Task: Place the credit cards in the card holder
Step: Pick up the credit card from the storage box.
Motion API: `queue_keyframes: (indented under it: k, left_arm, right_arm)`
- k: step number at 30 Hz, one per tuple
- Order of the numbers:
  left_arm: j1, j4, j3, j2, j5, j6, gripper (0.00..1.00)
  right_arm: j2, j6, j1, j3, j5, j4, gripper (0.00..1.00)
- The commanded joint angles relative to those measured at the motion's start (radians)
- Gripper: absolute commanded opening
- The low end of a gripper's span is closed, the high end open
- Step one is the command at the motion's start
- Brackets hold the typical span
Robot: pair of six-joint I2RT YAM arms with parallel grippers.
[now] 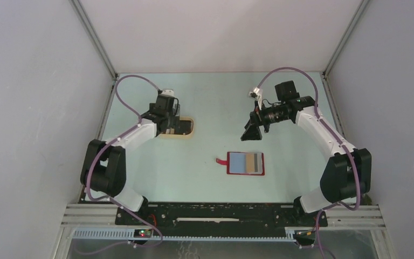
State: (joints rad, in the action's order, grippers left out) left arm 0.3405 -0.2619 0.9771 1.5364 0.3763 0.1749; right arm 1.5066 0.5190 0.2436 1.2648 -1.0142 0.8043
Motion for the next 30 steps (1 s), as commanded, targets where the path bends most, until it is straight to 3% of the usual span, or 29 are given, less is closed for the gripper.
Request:
queue_keyframes:
  k: [1, 9, 30]
  left_arm:
    - [-0.051, -0.045, 0.118, 0.068, -0.077, -0.049, 0.78]
    - [-0.106, -0.064, 0.163, 0.141, -0.187, -0.047, 0.73]
    - [-0.165, -0.121, 0.227, 0.215, -0.238, -0.034, 0.72]
  right_arm:
    - [0.018, 0.026, -0.002, 0.005, -0.028, 0.015, 0.91]
    - [0.055, 0.026, -0.001, 0.005, -0.031, 0.013, 0.90]
    - [0.113, 0.034, 0.013, 0.024, -0.032, 0.030, 0.88]
